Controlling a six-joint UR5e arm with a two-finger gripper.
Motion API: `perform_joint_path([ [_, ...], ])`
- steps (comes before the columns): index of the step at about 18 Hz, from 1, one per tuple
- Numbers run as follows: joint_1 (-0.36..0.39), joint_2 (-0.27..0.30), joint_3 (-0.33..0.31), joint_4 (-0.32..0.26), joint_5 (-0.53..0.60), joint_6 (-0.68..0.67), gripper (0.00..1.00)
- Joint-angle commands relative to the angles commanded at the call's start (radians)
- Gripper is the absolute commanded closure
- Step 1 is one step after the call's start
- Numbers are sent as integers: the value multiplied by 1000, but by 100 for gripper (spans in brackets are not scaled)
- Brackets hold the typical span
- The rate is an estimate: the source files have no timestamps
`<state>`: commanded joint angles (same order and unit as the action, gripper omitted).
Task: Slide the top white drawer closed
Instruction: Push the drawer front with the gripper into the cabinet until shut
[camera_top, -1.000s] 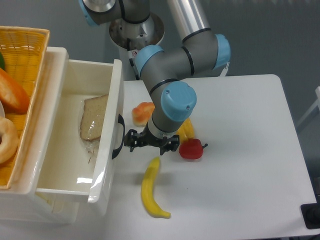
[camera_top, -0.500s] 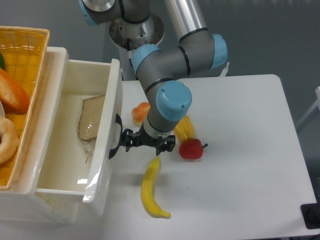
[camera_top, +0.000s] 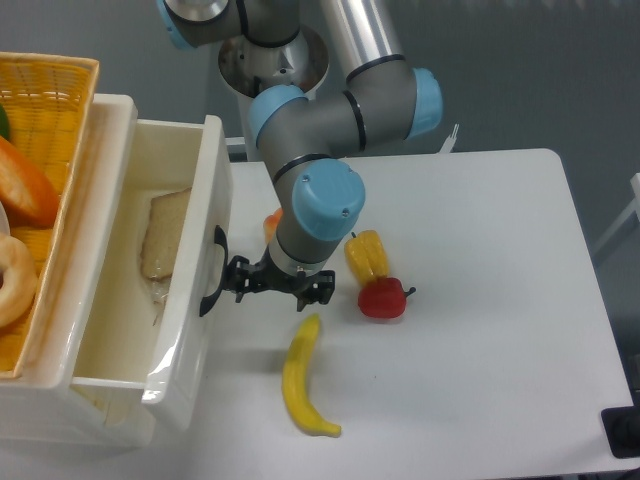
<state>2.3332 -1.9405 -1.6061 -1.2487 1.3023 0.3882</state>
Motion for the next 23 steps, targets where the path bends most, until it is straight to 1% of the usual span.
perform_joint_path([
  [4,-32,11,2,2,-11,-20,0],
  [11,-66,8,8,3,-8,-20,0],
  [23,-80,6,6,3,-14,-20,0],
])
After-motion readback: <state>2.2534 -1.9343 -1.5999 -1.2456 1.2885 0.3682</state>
